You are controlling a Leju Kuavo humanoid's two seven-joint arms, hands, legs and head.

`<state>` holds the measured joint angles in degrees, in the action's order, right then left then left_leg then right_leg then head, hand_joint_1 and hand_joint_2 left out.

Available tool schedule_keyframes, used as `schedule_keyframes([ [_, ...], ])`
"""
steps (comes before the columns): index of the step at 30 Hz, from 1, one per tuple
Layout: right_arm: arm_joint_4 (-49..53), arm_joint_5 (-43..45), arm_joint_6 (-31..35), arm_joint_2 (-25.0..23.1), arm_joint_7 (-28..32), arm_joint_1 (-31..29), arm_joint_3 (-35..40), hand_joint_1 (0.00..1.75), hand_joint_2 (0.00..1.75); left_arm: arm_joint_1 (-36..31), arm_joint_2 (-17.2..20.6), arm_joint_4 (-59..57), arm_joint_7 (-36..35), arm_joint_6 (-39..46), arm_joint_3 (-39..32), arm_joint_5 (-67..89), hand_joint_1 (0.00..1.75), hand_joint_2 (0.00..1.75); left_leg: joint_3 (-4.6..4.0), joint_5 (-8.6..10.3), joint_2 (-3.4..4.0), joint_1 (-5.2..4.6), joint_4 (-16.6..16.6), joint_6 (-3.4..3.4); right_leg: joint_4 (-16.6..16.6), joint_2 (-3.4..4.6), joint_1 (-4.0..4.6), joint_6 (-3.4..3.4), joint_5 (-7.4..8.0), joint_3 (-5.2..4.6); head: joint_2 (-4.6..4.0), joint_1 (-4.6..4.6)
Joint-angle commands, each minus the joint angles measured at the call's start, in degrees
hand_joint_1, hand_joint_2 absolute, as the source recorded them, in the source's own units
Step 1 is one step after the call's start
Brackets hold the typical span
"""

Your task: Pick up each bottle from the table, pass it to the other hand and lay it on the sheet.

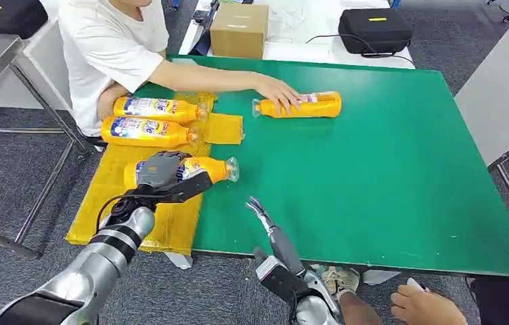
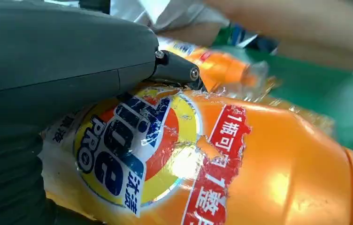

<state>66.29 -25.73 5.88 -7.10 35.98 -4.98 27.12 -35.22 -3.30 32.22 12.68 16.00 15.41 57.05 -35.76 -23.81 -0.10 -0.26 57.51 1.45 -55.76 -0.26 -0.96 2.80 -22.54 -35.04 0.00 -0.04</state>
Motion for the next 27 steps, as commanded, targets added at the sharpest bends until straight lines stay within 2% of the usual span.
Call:
schedule_keyframes([
  [1, -3.3, 1.3, -0.1, -0.1, 1.1, -0.3, -2.0, 0.00, 0.00, -4.5, 1.6, -11.7, -2.2, -3.2, 1.4, 0.7, 1.75, 1.75, 0.35, -0.15, 0.06, 0.07, 0.0, -0.08, 0.0, 0.06, 0.07, -0.10, -0.13, 0.35, 0.00, 0.02],
  [3, -3.7, 1.5, -0.2, -0.1, 1.3, -0.4, -1.9, 0.00, 0.00, -4.4, 1.4, -12.8, -2.7, -4.3, 1.1, 0.6, 1.57, 1.75, 0.33, -0.14, 0.07, 0.06, 0.0, -0.09, 0.0, 0.07, 0.06, -0.11, -0.12, 0.34, 0.00, 0.02],
  [5, -4.3, 1.8, -0.3, -0.1, 1.5, -0.9, -1.7, 0.00, 0.00, -4.9, 1.7, -14.0, -3.1, -6.7, 1.5, 1.3, 0.72, 1.75, 0.37, -0.16, 0.05, 0.07, 0.0, -0.11, 0.0, 0.05, 0.07, -0.14, -0.14, 0.38, 0.00, 0.02],
  [8, -5.2, 2.5, -0.1, 0.0, 1.8, -1.3, -1.7, 0.00, 0.00, -5.9, 1.7, -15.8, -6.4, -12.6, 1.4, 1.7, 0.19, 1.75, 0.38, -0.14, 0.09, 0.05, 0.0, -0.12, 0.0, 0.12, 0.05, -0.14, -0.10, 0.37, 0.00, 0.00],
  [11, -5.5, 2.6, 0.0, 0.1, 1.9, -1.3, -1.8, 0.00, 0.00, -6.1, 1.6, -15.9, -6.7, -13.1, 1.3, 1.7, 0.17, 1.75, 0.30, -0.07, 0.06, 0.02, -0.1, -0.08, 0.1, 0.10, 0.02, -0.10, -0.04, 0.29, 0.00, 0.00],
  [12, -5.7, 2.7, 0.3, 0.1, 2.0, -1.4, -1.9, 0.00, 0.00, -6.3, 1.4, -16.0, -7.2, -13.8, 0.8, 1.3, 0.00, 1.75, 0.49, -0.14, 0.13, 0.06, -0.1, -0.12, 0.1, 0.18, 0.06, -0.15, -0.08, 0.47, 0.00, 0.02],
  [15, -6.4, 3.0, 0.6, 0.0, 2.3, -1.9, -2.4, 0.00, 0.00, -7.0, 0.6, -16.4, -7.8, -16.7, -1.5, -0.4, 0.00, 1.75, 0.48, -0.07, -0.01, 0.03, -0.1, -0.08, 0.1, 0.06, 0.04, -0.11, -0.06, 0.46, 0.00, 0.00],
  [21, -6.9, 2.9, 1.0, 0.3, 2.6, -2.1, -2.7, 0.00, 0.00, -7.9, 0.3, -16.7, -8.2, -18.2, -0.3, 0.9, 0.00, 1.75, 0.58, -0.09, 0.06, 0.03, -0.1, -0.09, 0.0, 0.13, 0.03, -0.10, -0.06, 0.53, 0.00, 0.00],
  [27, -7.6, 3.4, 1.9, 0.3, 3.6, -1.7, -4.3, 0.00, 0.00, -9.1, -0.5, -15.2, -2.3, -21.8, -1.4, -1.5, 0.00, 1.75, 0.64, -0.13, 0.00, 0.07, -0.1, -0.11, 0.0, 0.05, 0.07, -0.13, -0.11, 0.62, 0.00, 0.00],
])
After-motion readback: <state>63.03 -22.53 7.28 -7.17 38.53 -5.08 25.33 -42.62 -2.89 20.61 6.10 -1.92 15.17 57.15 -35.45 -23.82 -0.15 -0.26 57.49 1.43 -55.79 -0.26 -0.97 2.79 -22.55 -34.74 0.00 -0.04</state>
